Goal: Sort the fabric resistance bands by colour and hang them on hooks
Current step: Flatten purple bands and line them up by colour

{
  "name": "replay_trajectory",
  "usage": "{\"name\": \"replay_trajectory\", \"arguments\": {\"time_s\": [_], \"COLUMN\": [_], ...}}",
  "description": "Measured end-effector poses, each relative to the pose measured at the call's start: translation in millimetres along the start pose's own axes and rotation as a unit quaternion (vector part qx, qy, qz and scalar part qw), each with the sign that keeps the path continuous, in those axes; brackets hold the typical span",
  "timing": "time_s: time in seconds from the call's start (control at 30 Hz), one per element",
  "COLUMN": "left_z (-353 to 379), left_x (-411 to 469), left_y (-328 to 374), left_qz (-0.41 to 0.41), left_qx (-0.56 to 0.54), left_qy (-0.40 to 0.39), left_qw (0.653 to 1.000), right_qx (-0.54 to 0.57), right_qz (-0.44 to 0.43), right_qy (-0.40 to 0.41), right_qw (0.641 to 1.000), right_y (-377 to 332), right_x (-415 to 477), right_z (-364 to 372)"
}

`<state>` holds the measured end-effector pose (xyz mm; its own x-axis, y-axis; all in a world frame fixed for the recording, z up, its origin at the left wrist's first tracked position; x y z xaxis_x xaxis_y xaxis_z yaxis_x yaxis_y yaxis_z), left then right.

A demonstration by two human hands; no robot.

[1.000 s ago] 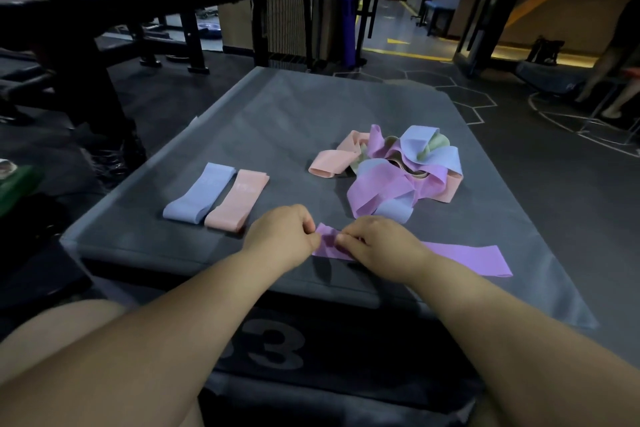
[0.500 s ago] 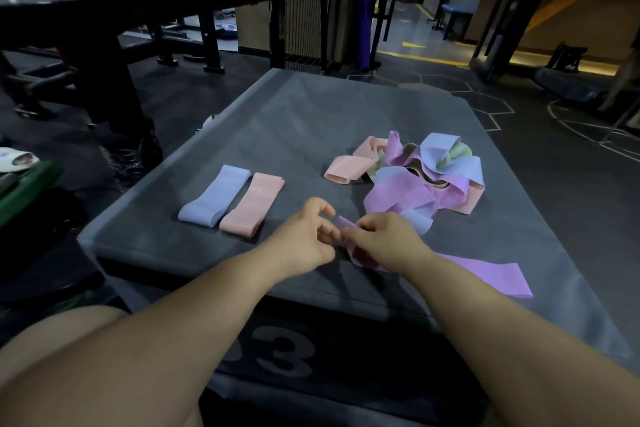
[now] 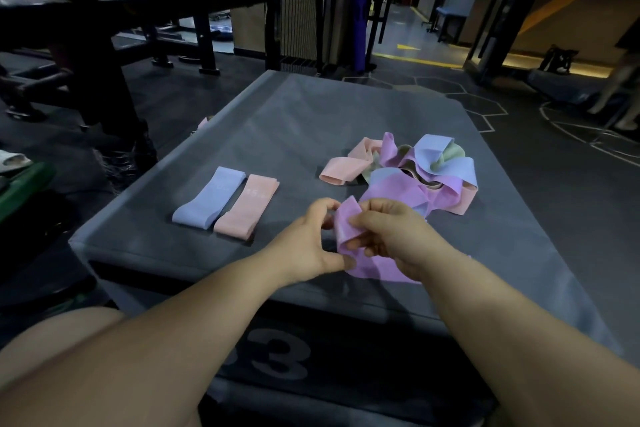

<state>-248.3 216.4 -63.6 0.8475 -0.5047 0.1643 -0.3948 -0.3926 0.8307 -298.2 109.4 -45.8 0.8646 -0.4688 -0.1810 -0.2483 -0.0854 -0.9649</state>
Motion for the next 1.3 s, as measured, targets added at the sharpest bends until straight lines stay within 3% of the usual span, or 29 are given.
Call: {"name": "replay_trajectory", "arguments": {"time_s": [0.27, 0.47, 0.9, 1.3], "left_z": [33, 51, 64, 64], "left_x": [1, 0, 2, 4], "left_y": [18, 33, 32, 26], "left_qz": [0.073, 0.125, 0.120, 0.086], "left_qx": [0.159, 0.209, 0.183, 0.156], "left_qy": [-0.009, -0.005, 0.007, -0.003], "left_qw": [0.984, 0.970, 0.976, 0.984], "right_qx": [-0.109, -0.161, -0.206, -0.336], "right_qz": [-0.008, 0.006, 0.043, 0.038], "right_qy": [0.095, 0.160, 0.196, 0.198], "right_qw": [0.989, 0.974, 0.958, 0.920], "right_y": [8, 19, 45, 60], "right_x": [-1, -6, -10, -1], "right_z": [-74, -131, -189, -194]}}
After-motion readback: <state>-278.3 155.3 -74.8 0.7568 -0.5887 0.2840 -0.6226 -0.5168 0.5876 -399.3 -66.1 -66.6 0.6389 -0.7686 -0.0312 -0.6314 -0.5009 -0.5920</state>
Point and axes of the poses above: each hand's wrist, its own x-axis towards the middle knuckle, its own z-axis out of the palm, y = z × x, the point moved 9 cm from there along x, towards the middle knuckle, and after that the axes turned 15 degrees about y, right-handed, at the moved point
